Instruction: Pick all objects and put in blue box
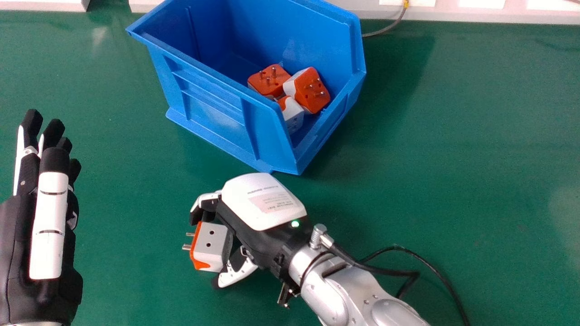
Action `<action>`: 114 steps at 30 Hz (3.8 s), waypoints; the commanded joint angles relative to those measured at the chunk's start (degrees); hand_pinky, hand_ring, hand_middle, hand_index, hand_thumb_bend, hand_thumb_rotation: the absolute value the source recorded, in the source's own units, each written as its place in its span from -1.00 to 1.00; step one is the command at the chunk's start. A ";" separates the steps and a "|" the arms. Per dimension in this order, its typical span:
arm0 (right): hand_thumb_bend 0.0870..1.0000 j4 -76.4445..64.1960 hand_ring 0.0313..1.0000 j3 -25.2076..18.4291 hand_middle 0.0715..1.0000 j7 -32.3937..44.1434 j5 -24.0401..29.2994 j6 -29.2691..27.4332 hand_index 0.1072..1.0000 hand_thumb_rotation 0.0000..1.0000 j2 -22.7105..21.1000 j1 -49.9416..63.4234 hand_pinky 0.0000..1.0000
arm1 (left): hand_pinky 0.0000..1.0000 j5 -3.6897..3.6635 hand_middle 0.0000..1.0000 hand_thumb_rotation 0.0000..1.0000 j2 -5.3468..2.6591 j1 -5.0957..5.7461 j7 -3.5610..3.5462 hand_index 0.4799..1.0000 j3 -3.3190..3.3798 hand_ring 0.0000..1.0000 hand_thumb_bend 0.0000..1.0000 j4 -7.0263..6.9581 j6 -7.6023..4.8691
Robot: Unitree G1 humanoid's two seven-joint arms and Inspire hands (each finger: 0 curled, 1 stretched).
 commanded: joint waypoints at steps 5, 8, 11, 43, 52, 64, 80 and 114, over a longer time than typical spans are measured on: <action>-0.04 4.06 -0.15 -0.56 0.04 -1.48 0.06 -2.22 -0.08 -1.00 -2.27 0.08 -0.30 | 1.00 0.02 0.98 0.90 0.04 -0.06 0.19 1.00 0.20 1.00 0.20 -2.42 -0.09; -0.05 4.85 -0.16 -0.92 0.04 -1.53 0.48 -3.70 -0.10 -1.00 -2.31 -0.34 -0.30 | 1.00 0.29 0.98 0.90 0.10 -0.21 0.29 1.00 0.20 1.00 0.20 -2.43 0.00; -0.05 4.75 -0.17 -1.17 0.03 -1.17 0.68 -3.53 -0.11 -1.00 -2.20 -0.53 -0.31 | 1.00 0.28 0.98 0.90 0.21 -0.40 -0.01 1.00 0.26 0.99 0.20 -2.23 -0.26; -0.07 -12.13 -0.20 -4.55 -0.01 5.81 2.17 1.28 -0.15 -1.00 -3.54 4.09 -0.36 | 1.00 0.22 0.98 0.86 -0.72 0.24 0.59 1.00 -0.10 1.00 0.25 -3.25 1.06; -0.07 -21.98 -0.19 -5.89 -0.02 11.85 1.89 4.92 -0.16 -1.00 -4.66 7.72 -0.35 | 1.00 0.25 0.98 0.85 -1.06 0.14 -0.21 1.00 -0.11 1.00 0.26 -2.63 0.42; -0.07 -31.64 -0.20 -8.01 -0.02 15.32 3.03 5.72 -0.16 -1.00 -5.33 11.16 -0.37 | 1.00 0.87 0.98 0.85 -0.91 -0.31 -0.20 1.00 -0.03 1.00 0.30 -1.93 0.68; -0.07 -49.06 -0.24 -11.65 -0.09 18.94 -0.31 7.90 -0.13 -1.00 -10.85 20.39 -0.41 | 1.00 1.08 0.98 0.86 -1.26 -1.72 0.55 1.00 0.20 1.00 0.28 -1.09 1.19; -0.12 -61.89 -0.24 -35.62 -0.08 15.56 6.11 3.45 -0.02 -1.00 -15.73 27.86 -0.43 | 1.00 1.85 0.96 0.91 -1.58 -1.87 1.28 0.98 -0.39 0.98 0.11 -1.21 1.24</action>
